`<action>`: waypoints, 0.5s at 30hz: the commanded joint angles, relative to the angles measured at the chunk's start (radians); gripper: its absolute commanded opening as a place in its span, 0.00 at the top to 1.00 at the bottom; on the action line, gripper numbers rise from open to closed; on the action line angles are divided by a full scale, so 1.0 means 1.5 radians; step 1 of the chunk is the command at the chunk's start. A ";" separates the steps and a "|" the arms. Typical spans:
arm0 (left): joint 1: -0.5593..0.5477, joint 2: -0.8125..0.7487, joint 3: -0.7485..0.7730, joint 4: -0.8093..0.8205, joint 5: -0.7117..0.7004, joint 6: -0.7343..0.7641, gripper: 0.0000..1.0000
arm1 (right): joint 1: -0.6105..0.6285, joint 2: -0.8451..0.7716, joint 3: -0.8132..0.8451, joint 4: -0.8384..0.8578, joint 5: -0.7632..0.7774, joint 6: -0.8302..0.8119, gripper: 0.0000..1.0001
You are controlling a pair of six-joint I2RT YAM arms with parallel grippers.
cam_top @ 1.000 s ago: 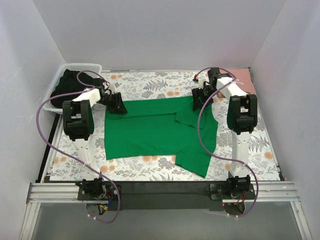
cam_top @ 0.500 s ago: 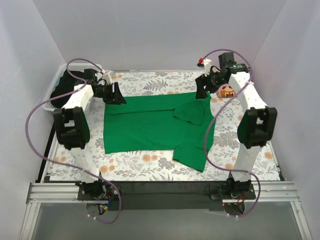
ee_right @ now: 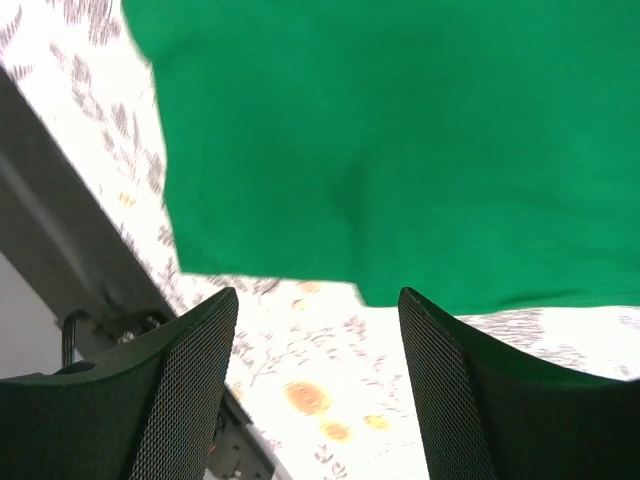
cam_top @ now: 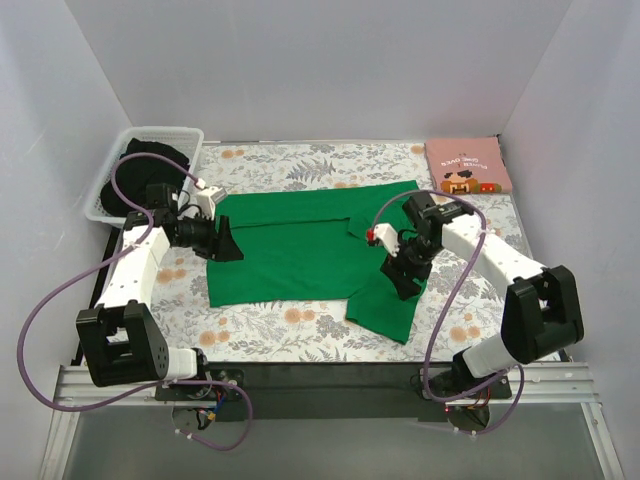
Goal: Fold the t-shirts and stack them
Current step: Fold the tshirt
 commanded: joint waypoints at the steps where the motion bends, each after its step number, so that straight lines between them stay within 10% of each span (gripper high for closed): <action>1: 0.008 -0.037 -0.030 -0.052 -0.019 0.060 0.51 | 0.039 -0.063 -0.049 0.042 0.072 0.008 0.29; 15: 0.013 -0.017 -0.046 -0.073 -0.113 0.068 0.51 | 0.065 -0.034 -0.170 0.179 0.183 0.018 0.43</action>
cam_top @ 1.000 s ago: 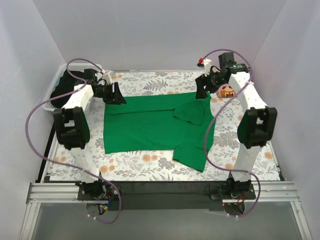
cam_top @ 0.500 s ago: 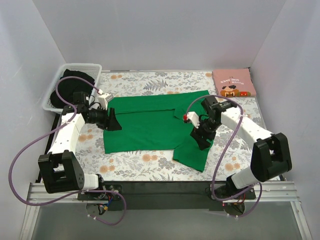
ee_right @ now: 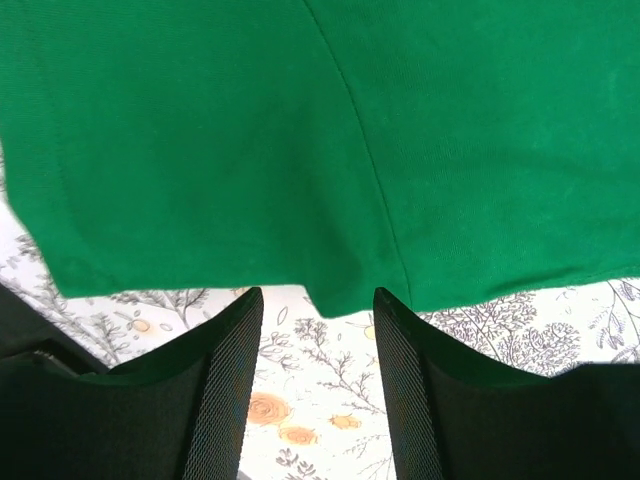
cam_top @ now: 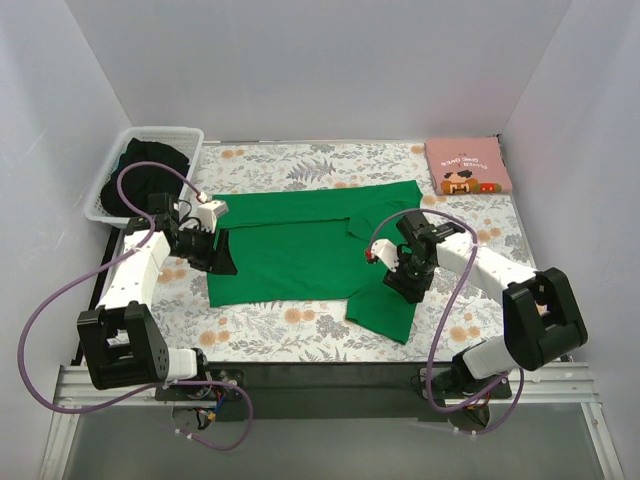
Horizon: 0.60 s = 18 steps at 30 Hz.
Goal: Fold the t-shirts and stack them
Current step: Fold the tshirt
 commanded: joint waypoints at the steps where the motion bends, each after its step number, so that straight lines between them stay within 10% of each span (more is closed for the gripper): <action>1: 0.004 -0.005 0.012 -0.010 -0.027 0.012 0.51 | 0.003 0.016 -0.019 0.049 0.025 0.001 0.46; 12: 0.004 -0.016 -0.049 0.014 -0.079 0.068 0.52 | 0.003 0.024 -0.061 0.084 0.041 -0.004 0.58; 18: 0.004 -0.039 -0.095 0.053 -0.098 0.128 0.56 | 0.004 0.040 -0.069 0.113 0.062 0.009 0.96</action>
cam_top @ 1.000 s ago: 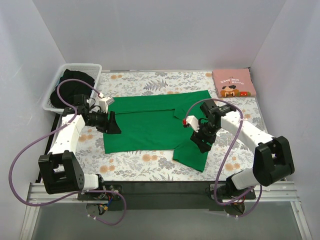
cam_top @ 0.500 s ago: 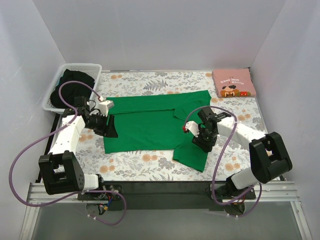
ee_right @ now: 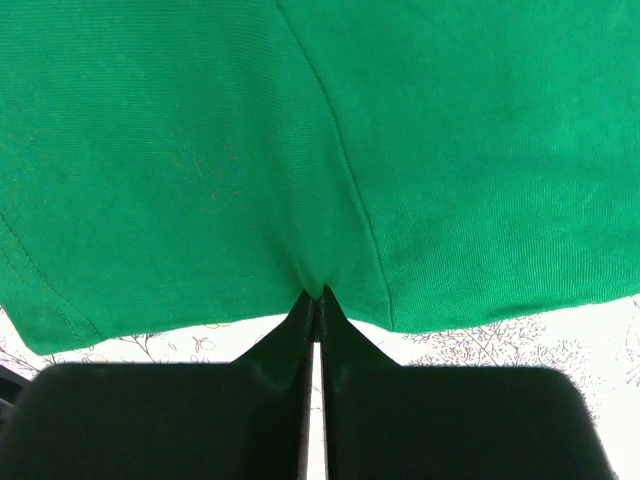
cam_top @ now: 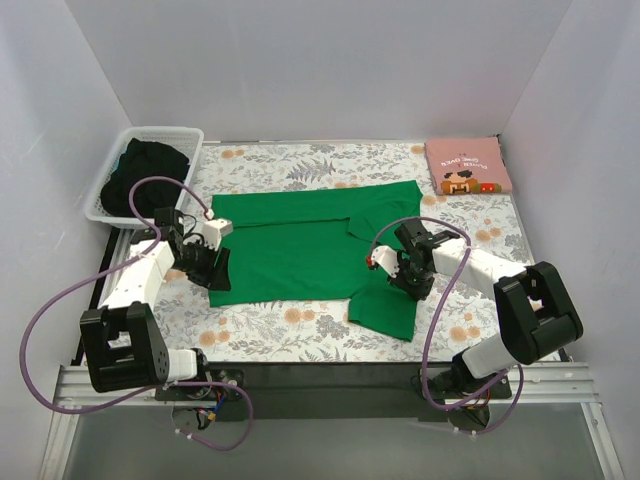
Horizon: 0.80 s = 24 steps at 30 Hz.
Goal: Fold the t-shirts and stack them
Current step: Fold the tshirt
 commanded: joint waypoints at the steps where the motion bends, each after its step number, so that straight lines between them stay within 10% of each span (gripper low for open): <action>1: 0.005 -0.048 -0.033 0.041 -0.020 0.087 0.56 | 0.002 0.012 -0.004 0.025 0.016 0.009 0.99; 24: 0.004 -0.059 -0.179 0.107 -0.065 0.348 0.59 | 0.003 0.011 0.019 -0.018 -0.010 0.014 0.99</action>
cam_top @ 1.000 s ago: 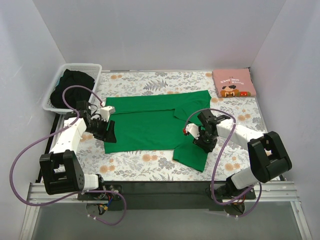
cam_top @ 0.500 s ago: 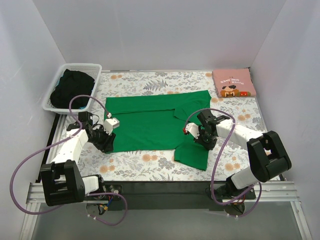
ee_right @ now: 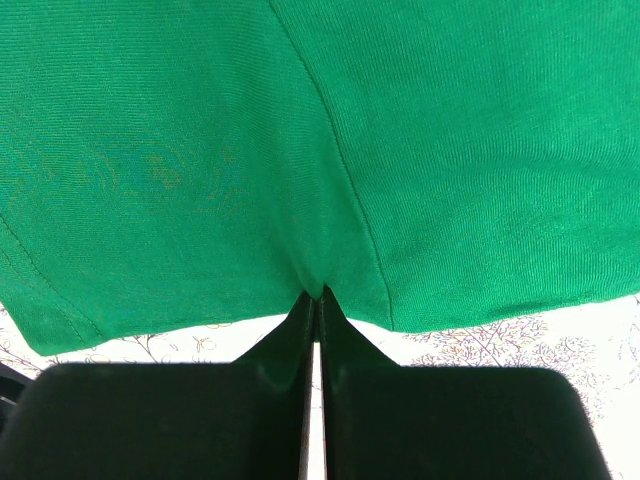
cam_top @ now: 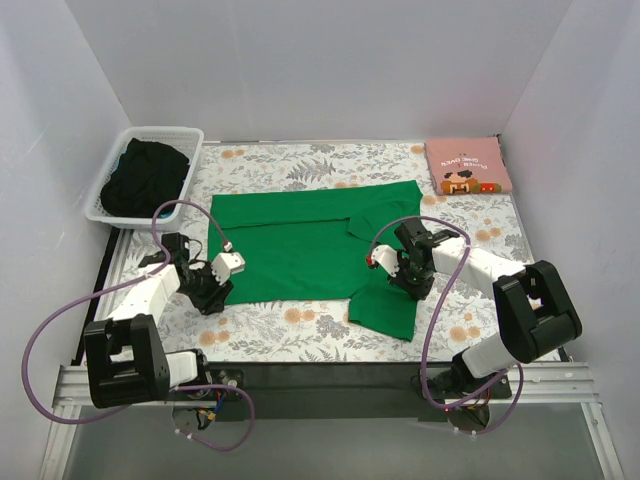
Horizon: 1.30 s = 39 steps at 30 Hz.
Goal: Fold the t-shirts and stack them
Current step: Fold the tshirt
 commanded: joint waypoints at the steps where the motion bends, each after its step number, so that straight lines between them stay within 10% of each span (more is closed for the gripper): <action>1: 0.004 0.001 -0.019 0.026 -0.014 0.030 0.60 | 0.003 0.003 0.014 -0.016 -0.013 0.004 0.99; 13: 0.003 -0.034 -0.057 0.012 -0.033 0.071 1.00 | 0.004 -0.035 -0.007 -0.058 -0.047 0.020 0.99; 25: 0.007 -0.059 0.043 -0.100 0.009 0.033 1.00 | 0.009 -0.103 0.030 -0.111 -0.034 0.012 0.99; 39: 0.013 0.128 0.261 -0.054 0.066 -0.056 1.00 | -0.034 0.055 0.240 -0.122 -0.018 -0.052 0.99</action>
